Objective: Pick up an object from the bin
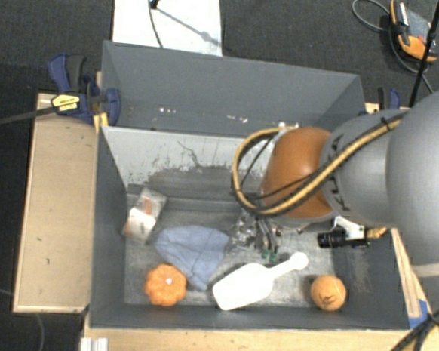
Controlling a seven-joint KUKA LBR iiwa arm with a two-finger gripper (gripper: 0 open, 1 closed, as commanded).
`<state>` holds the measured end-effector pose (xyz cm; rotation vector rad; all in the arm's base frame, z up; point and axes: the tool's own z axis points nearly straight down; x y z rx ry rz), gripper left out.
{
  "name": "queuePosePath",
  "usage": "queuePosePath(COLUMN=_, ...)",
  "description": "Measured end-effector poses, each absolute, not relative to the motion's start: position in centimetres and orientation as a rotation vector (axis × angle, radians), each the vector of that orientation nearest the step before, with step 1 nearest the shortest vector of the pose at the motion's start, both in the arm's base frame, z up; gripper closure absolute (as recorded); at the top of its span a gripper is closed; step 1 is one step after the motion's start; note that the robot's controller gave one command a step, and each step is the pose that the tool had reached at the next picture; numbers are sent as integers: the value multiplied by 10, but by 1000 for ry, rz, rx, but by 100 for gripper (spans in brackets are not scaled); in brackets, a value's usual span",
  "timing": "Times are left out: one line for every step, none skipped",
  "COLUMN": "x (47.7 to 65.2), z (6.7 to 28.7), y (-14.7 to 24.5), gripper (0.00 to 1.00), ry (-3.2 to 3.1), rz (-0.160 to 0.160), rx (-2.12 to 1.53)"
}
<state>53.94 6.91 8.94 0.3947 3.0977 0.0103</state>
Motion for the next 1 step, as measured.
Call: queuePosePath(x=539, z=89, y=69, gripper=100, ry=3098, rz=10, rx=393)
